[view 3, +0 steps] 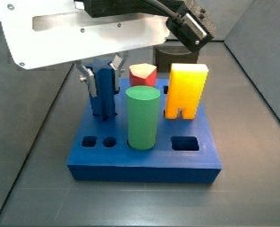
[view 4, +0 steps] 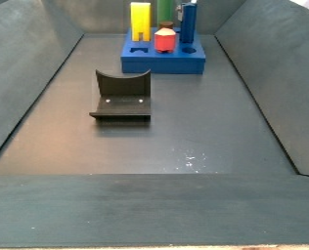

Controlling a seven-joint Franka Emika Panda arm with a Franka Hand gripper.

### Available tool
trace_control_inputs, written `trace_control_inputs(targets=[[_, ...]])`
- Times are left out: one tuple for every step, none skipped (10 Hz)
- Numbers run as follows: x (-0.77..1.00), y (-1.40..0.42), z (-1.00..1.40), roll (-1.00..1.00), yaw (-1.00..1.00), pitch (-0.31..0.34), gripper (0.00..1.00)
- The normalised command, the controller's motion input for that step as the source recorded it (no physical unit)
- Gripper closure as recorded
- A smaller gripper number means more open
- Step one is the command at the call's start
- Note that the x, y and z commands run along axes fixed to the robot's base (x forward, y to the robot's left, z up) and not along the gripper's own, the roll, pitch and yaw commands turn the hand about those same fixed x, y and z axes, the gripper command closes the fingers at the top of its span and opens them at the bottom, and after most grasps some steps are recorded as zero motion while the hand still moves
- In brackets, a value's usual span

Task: Pick up the star object. Move up. Move to above the board. Insert the star object.
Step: Insert the star object.

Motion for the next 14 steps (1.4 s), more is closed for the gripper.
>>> trace_control_inputs(targets=[[0.0,0.0,-0.26,0.05,0.3,-0.027,1.0],[-0.1,0.0,-0.23,0.09,0.37,-0.046,1.0],[-0.05,0.0,-0.2,0.06,0.37,-0.053,1.0],[0.0,0.0,-0.2,0.02,0.29,-0.017,1.0],[0.01,0.0,-0.21,0.0,0.17,-0.007,1.0],[0.05,0.0,-0.19,0.0,0.07,0.0,1.0],[0.03,0.0,-0.15,0.0,0.0,0.0,1.0],[0.05,0.0,-0.11,0.0,0.0,0.0,1.0],[0.05,0.0,-0.17,0.0,0.0,0.0,1.0],[0.1,0.0,-0.21,0.0,-0.12,-0.023,1.0],[0.08,0.0,-0.21,-0.01,-0.27,-0.044,1.0],[0.04,0.0,-0.22,-0.01,-0.28,-0.046,1.0],[0.07,0.0,-0.33,0.0,-0.19,-0.066,1.0],[0.0,0.0,-0.41,0.0,-0.08,-0.093,1.0]])
